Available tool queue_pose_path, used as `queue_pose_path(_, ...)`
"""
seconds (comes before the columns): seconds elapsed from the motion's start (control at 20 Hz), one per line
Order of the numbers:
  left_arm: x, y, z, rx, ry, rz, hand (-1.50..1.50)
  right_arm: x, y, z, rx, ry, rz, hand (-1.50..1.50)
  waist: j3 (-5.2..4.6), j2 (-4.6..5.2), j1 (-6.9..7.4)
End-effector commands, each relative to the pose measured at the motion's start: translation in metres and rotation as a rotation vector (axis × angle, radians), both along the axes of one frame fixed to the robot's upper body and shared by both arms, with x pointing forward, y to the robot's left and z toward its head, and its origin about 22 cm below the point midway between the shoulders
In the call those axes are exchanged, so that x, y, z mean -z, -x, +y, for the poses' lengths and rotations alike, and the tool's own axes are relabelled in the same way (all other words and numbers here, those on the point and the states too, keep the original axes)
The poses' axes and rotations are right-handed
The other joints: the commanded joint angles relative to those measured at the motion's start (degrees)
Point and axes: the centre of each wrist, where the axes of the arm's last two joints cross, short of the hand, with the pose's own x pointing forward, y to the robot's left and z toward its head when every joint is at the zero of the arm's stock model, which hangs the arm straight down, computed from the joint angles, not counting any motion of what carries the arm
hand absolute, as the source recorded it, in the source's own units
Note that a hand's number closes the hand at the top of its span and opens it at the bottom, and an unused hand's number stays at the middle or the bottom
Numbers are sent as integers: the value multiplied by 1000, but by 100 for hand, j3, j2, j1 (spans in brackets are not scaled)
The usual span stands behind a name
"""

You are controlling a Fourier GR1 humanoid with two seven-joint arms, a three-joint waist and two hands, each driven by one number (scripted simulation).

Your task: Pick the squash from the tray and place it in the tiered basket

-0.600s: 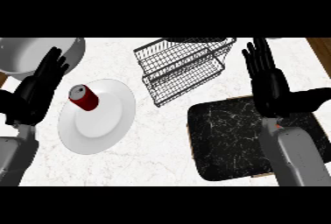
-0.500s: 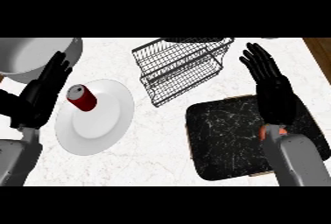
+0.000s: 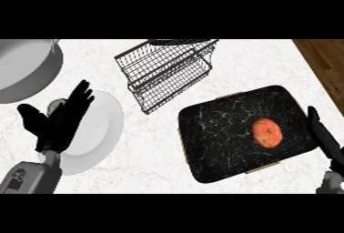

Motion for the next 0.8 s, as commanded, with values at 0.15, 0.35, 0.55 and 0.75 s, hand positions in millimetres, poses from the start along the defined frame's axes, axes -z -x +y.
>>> queue_pose_path(0.15, 22, 14, -34, 73, 25, 40, 0, 45, 101, 38, 140, 221, 96, -150, -30, 32, 404)
queue_pose_path(0.35, 5, 3, -42, 95, 17, 25, 0, 60, 135, 57, 222, 291, 322, -150, -51, 87, 497)
queue_pose_path(0.55, -1, 4, -42, 117, 17, 19, 0, 55, 168, 54, 360, 301, 476, -150, -83, 144, 593)
queue_pose_path(0.75, -6, 4, -50, 136, 3, 9, 0, 60, 203, 47, 445, 318, 675, -150, -88, 229, 718)
